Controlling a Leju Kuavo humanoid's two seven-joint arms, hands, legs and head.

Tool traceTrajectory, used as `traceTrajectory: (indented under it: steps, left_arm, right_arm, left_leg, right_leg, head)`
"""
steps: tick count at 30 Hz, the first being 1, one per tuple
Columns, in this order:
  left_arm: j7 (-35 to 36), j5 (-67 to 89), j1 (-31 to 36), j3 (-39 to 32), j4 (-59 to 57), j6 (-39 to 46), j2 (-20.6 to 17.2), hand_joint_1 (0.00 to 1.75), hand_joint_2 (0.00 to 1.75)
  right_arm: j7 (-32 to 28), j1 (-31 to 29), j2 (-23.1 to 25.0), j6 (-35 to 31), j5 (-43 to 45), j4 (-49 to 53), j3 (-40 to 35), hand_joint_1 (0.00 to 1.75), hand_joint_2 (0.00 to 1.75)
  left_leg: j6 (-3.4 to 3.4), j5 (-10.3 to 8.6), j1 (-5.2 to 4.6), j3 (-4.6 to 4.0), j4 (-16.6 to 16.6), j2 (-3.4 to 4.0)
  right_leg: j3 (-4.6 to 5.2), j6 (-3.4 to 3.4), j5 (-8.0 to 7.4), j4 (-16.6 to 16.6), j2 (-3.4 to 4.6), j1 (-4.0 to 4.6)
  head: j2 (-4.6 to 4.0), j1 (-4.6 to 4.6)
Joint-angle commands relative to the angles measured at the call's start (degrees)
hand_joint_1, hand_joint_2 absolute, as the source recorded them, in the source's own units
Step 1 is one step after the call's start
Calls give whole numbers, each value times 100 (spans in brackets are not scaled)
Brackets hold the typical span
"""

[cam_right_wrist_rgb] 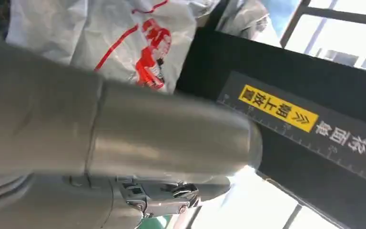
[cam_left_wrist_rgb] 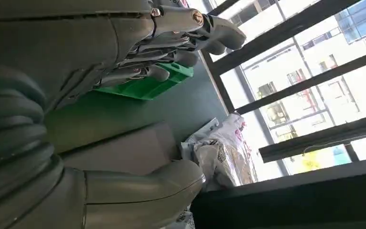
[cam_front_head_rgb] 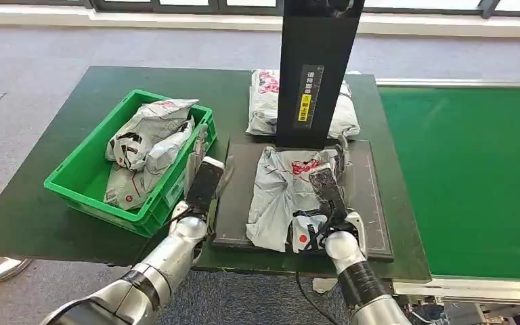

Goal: Moved the parcel from conveyor to table for the left to box.

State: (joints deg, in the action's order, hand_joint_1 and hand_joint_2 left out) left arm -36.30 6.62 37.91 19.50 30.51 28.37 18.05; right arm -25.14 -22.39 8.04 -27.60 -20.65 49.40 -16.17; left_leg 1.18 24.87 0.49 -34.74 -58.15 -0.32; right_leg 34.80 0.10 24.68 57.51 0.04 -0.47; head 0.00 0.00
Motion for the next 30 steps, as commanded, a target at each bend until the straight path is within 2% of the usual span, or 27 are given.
traceTrajectory:
  steps: [1,3,6,7,10,11,15,19,20,21,23,26,30]
  left_arm:
    - [163,49,487,590,-672,-596,68,0,175]
    - [327,317,500,980,-794,-917,120,0,175]
    - [967,1024,433,1856,-937,-745,195,0,175]
    - [1444,1104,389,2316,-952,-1061,195,0,175]
    - [2094,918,327,3180,-971,-1543,195,0,175]
    - [2107,861,315,3253,-962,-1512,195,0,175]
    - [2888,549,324,4019,-1066,-2102,195,0,175]
    - [3819,833,298,5195,-1261,-2515,195,0,175]
    - [3886,854,260,5237,-1293,-2480,195,0,175]
    - [3946,1044,261,5438,-1350,-2454,195,175,175]
    - [3997,1155,261,5538,-1409,-2426,195,175,175]
    - [3932,1179,273,5296,-1603,-1675,195,175,175]
    - [3806,1213,371,5095,-1715,-1315,154,175,175]
  right_arm:
    - [-273,-183,167,110,659,151,723,0,0]
    - [-259,-198,155,138,807,119,855,0,0]
    - [-281,-187,173,94,896,99,1159,0,0]
    - [-241,-133,219,16,832,187,1321,0,0]
    - [-65,60,275,-32,579,549,1606,0,0]
    - [-41,98,278,-2,545,617,1633,0,0]
    - [83,356,362,51,283,1031,1945,0,0]
    - [251,437,516,83,-306,1216,2081,0,0]
    - [269,420,543,104,-366,1194,2060,0,0]
    - [276,398,558,115,-445,1167,2027,0,0]
    - [276,371,580,131,-506,1145,1989,0,0]
    - [289,332,637,176,-653,1120,1868,0,0]
    - [320,325,670,151,-721,1114,1791,0,0]
  left_leg:
    - [-4,2,-3,2,1,-2]
    - [-4,2,-2,2,-1,-2]
    - [-5,0,-4,7,5,-16]
    - [-7,0,-5,13,9,-16]
    - [-5,2,-10,8,6,-8]
    - [-5,2,-10,13,9,-7]
    - [-4,3,-13,12,9,-7]
    - [-3,4,-13,13,8,-2]
    - [-3,4,-14,17,12,0]
    - [-4,5,-11,20,14,3]
    - [-7,4,-13,28,21,11]
    - [-11,5,-13,47,28,22]
    - [-12,6,-14,56,23,30]
  right_leg:
    - [-2,0,3,1,-5,-2]
    - [-3,1,3,1,-4,-1]
    - [-11,2,6,-4,-19,-4]
    - [-18,3,5,-10,-20,-4]
    - [-10,2,5,-5,-10,-9]
    - [-14,1,5,-9,-10,-8]
    - [-12,0,6,-8,-11,-11]
    - [-10,1,5,-7,-5,-12]
    - [-14,1,6,-9,-4,-12]
    - [-18,1,3,-15,0,-9]
    - [-25,3,-1,-18,5,-11]
    - [-43,6,-3,-27,14,-11]
    - [-50,6,-4,-21,21,-12]
  head:
    - [0,0]
    - [0,0]
    - [0,0]
    - [0,0]
    - [0,0]
    - [0,0]
    - [0,0]
    - [0,0]
    - [0,0]
    - [0,0]
    - [0,0]
    - [0,-2]
    - [0,0]
